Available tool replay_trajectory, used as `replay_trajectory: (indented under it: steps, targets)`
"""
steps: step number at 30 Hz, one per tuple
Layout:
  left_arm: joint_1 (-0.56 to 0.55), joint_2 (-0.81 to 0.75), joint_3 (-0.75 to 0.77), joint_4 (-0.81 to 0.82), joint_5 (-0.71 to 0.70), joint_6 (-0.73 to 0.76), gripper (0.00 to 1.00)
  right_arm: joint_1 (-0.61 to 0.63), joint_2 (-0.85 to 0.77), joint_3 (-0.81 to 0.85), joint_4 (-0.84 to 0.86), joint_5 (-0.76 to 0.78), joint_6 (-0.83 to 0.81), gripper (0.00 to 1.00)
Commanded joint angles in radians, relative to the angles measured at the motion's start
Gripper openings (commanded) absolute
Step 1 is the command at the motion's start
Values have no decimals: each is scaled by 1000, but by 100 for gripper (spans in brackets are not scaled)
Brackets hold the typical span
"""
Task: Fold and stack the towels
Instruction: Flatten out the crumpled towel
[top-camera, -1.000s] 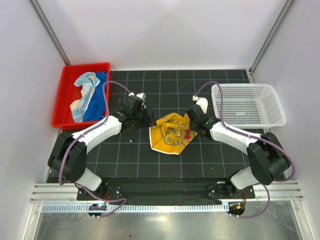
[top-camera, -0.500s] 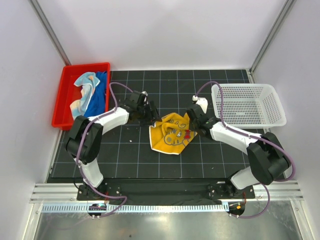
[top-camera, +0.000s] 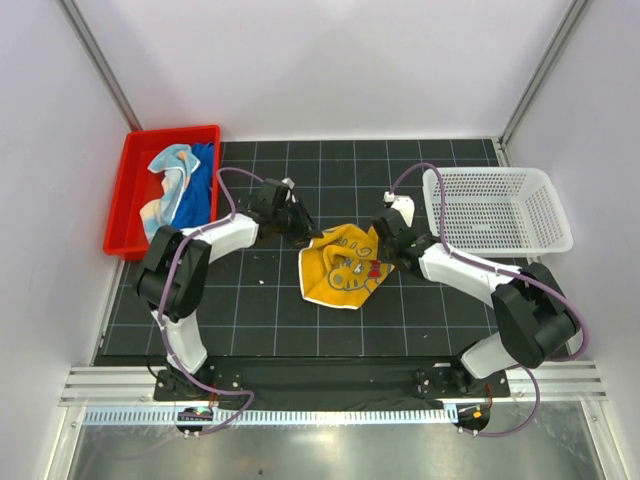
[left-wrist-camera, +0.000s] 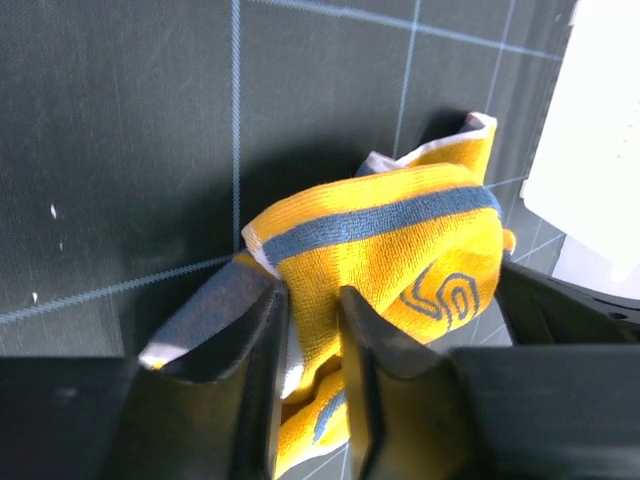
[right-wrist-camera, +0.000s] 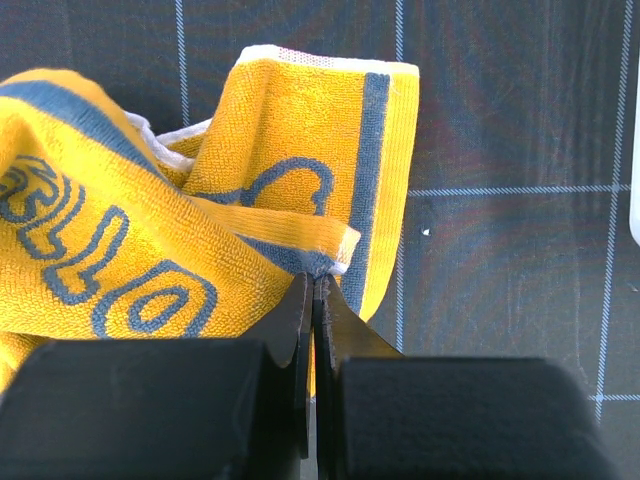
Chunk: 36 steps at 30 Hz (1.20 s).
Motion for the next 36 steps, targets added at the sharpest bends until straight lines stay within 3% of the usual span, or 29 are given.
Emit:
replay_trajectory:
  steps: [1, 9, 17, 21, 32, 36]
  targets:
    - [16, -8, -2, 74, 21, -21, 28, 1, 0, 25, 36, 13, 12, 1]
    - [25, -33, 3, 88, 19, 20, 3, 2, 7, 54, 25, 24, 10, 1]
    - [25, -227, -30, 77, -60, 80, 0, -33, -9, 184, -21, 45, -4, 1]
    - [60, -237, 104, 1, -107, 109, 0, -81, 17, 363, -49, 32, -40, 1]
    - [234, 64, 634, -56, 83, 114, 0, -196, 403, 959, -82, -108, -160, 1]
    - [263, 122, 780, -75, 131, 108, 0, -206, 454, 1183, -127, -108, -195, 1]
